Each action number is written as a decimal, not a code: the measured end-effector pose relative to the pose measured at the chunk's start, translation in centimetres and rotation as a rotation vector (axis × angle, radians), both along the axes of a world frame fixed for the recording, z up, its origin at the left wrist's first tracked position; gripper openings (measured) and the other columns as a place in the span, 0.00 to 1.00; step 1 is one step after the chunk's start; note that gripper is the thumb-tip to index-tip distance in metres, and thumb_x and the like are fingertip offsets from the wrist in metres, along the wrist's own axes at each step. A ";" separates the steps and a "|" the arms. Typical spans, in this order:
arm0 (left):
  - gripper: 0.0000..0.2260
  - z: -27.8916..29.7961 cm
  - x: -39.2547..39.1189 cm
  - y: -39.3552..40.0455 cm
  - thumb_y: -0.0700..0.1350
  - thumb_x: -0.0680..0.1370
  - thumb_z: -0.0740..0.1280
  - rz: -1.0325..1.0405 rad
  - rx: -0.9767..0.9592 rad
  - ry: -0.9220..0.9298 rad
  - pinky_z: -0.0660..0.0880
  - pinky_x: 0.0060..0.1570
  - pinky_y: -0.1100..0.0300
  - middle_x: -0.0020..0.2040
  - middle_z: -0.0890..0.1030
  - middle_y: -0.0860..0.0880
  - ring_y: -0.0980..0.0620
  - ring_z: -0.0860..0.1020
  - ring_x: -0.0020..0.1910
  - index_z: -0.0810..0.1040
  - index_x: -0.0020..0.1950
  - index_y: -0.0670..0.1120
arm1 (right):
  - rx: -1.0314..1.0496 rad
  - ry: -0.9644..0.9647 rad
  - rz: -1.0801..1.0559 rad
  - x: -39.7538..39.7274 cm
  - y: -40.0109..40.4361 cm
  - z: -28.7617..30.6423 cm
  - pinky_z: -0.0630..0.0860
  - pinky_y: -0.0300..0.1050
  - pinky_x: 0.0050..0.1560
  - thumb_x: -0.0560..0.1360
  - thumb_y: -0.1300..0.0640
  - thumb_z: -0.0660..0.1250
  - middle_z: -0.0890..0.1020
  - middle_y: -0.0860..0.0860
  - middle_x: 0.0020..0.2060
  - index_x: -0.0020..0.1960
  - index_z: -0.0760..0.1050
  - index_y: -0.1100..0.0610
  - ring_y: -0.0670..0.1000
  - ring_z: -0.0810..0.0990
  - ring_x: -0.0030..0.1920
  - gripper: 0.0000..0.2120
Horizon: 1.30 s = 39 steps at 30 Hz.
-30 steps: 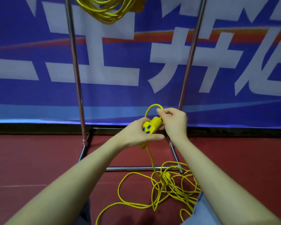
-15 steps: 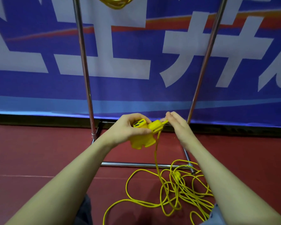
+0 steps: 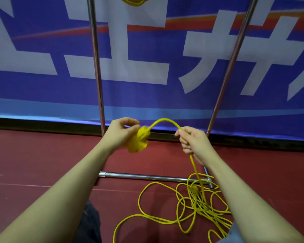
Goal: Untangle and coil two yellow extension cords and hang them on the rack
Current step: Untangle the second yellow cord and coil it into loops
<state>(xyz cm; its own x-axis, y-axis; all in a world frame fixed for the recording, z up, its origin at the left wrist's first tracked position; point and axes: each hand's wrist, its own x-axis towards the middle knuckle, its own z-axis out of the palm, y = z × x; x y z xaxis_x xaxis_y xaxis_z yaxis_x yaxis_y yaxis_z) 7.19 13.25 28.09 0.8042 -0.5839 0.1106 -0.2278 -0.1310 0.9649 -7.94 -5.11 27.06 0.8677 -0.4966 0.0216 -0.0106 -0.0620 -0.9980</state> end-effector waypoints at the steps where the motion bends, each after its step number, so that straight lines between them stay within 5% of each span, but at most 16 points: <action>1: 0.03 -0.2 0.0 0.0 0.41 0.77 0.67 -0.007 0.043 -0.052 0.74 0.36 0.68 0.44 0.81 0.48 0.55 0.79 0.40 0.80 0.49 0.45 | -0.033 0.000 0.018 0.2 0.3 0.3 0.54 0.33 0.21 0.80 0.62 0.59 0.62 0.47 0.24 0.40 0.73 0.60 0.42 0.57 0.21 0.11; 6: 0.09 0.1 -1.6 -1.2 0.44 0.81 0.60 -0.185 0.087 -0.135 0.70 0.53 0.68 0.47 0.82 0.52 0.59 0.78 0.49 0.80 0.50 0.45 | -0.280 0.112 0.124 1.2 2.7 -0.2 0.58 0.33 0.20 0.78 0.60 0.64 0.64 0.47 0.21 0.36 0.75 0.58 0.42 0.61 0.20 0.11; 12: 0.14 -1.6 -3.1 -2.6 0.44 0.83 0.56 -0.308 0.102 0.026 0.71 0.59 0.56 0.47 0.81 0.43 0.50 0.78 0.48 0.79 0.49 0.42 | -0.179 0.029 0.059 1.0 1.7 0.1 0.56 0.36 0.22 0.77 0.60 0.66 0.64 0.48 0.19 0.34 0.74 0.59 0.45 0.59 0.18 0.12; 14: 0.12 -1.6 -3.6 -2.9 0.44 0.83 0.57 -0.338 0.067 0.066 0.70 0.59 0.62 0.52 0.82 0.44 0.53 0.78 0.52 0.79 0.52 0.42 | -0.185 0.021 0.082 0.8 1.5 0.0 0.57 0.37 0.21 0.76 0.59 0.66 0.65 0.48 0.19 0.35 0.75 0.60 0.45 0.60 0.19 0.12; 17: 0.12 -1.5 -4.2 -3.3 0.43 0.83 0.57 -0.375 0.034 0.061 0.70 0.52 0.64 0.45 0.80 0.44 0.53 0.76 0.46 0.78 0.47 0.40 | -0.182 0.011 0.127 0.9 2.0 -0.3 0.59 0.36 0.21 0.76 0.59 0.66 0.65 0.48 0.19 0.35 0.75 0.60 0.46 0.60 0.19 0.12; 23: 0.15 -0.6 -1.8 -2.6 0.44 0.82 0.58 -0.067 -0.156 0.081 0.63 0.37 0.60 0.29 0.70 0.52 0.53 0.66 0.33 0.70 0.35 0.46 | -0.107 0.109 0.245 0.6 1.2 -1.3 0.72 0.38 0.29 0.79 0.55 0.60 0.73 0.51 0.23 0.37 0.75 0.61 0.46 0.71 0.24 0.16; 26: 0.16 -0.4 0.2 -1.3 0.44 0.82 0.58 0.086 -0.281 0.119 0.64 0.37 0.60 0.29 0.69 0.52 0.56 0.68 0.30 0.67 0.33 0.46 | -0.187 0.221 0.312 0.3 0.7 -2.4 0.68 0.35 0.30 0.80 0.58 0.58 0.74 0.49 0.24 0.38 0.76 0.60 0.44 0.70 0.24 0.15; 33: 0.13 -1.3 -0.1 -1.0 0.45 0.80 0.62 0.220 0.001 -0.081 0.68 0.37 0.63 0.34 0.75 0.51 0.57 0.72 0.33 0.73 0.35 0.48 | 0.090 0.015 0.129 2.2 2.5 -1.3 0.56 0.33 0.23 0.81 0.58 0.56 0.61 0.47 0.19 0.35 0.69 0.61 0.43 0.57 0.21 0.17; 36: 0.25 -0.6 -2.1 -2.0 0.53 0.83 0.55 0.003 0.113 0.190 0.71 0.35 0.63 0.27 0.79 0.49 0.56 0.75 0.28 0.79 0.33 0.42 | 0.000 0.059 0.163 3.0 3.9 -1.8 0.59 0.34 0.22 0.81 0.58 0.58 0.66 0.48 0.19 0.35 0.70 0.60 0.44 0.60 0.20 0.16; 39: 0.30 -0.6 -3.0 -2.9 0.60 0.81 0.50 -0.100 0.240 0.501 0.72 0.41 0.61 0.34 0.81 0.45 0.49 0.78 0.36 0.79 0.37 0.39 | -0.077 0.029 0.153 3.5 4.4 -1.1 0.63 0.35 0.22 0.80 0.59 0.58 0.71 0.50 0.19 0.35 0.72 0.61 0.45 0.66 0.20 0.16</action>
<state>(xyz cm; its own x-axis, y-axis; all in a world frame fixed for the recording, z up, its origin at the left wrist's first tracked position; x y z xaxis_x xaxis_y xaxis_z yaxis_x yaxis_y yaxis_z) 4.16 10.39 27.48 0.6638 -0.6215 -0.4161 0.2281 -0.3616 0.9040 -4.44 -0.73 25.92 0.9337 -0.3569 0.0278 -0.0245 -0.1412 -0.9897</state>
